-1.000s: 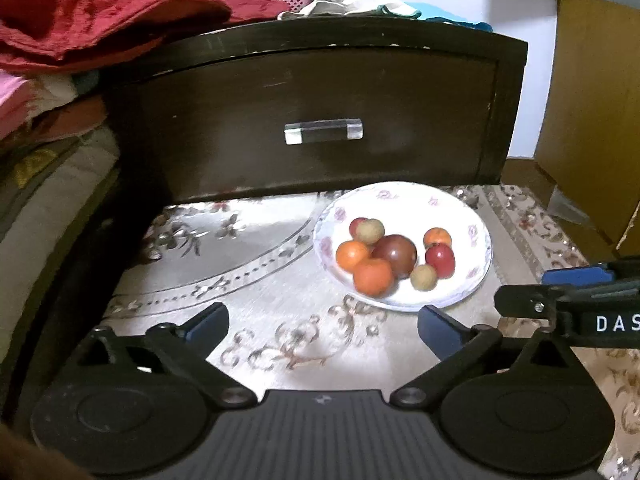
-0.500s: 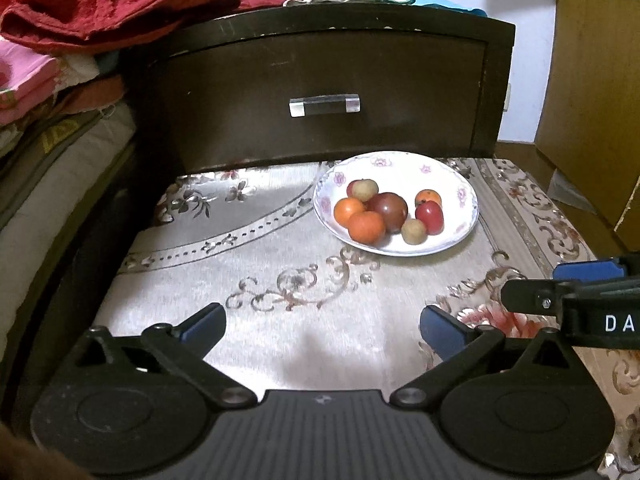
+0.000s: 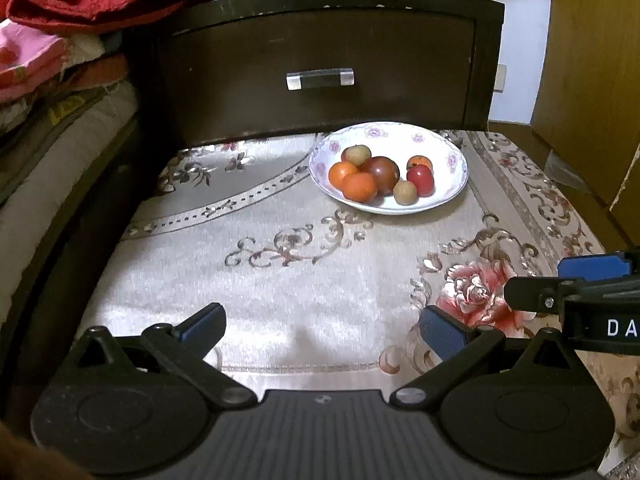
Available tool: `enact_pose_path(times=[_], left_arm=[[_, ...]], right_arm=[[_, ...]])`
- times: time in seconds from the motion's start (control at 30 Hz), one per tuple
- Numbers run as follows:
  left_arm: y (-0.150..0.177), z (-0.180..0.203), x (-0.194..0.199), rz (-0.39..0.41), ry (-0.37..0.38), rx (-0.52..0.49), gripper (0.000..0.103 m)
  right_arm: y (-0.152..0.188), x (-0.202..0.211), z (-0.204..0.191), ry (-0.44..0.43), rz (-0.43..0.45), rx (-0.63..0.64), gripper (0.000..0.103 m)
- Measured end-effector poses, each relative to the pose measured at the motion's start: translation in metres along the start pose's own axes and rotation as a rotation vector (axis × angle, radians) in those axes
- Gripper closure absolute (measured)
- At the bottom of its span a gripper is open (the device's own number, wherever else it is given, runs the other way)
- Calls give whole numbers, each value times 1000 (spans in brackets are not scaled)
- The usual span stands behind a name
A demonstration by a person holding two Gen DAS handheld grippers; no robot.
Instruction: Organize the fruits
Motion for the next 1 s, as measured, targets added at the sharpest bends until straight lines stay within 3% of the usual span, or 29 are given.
enact_pose_path(times=[1.0], left_arm=[[15, -4, -1, -41, -31, -7, 0]], right_arm=[[17, -4, -7, 11, -52, 25, 46]])
Point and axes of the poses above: each gripper's, at about its wrist camera, not at the fingertips, and x roughly against the way its jaws point, z to its right, y to its underside, the point moved 6 cm from there along -x, roughly the way its jaws point, and after that the axes turned 9 degrees about -y, right-handed, at the moved point
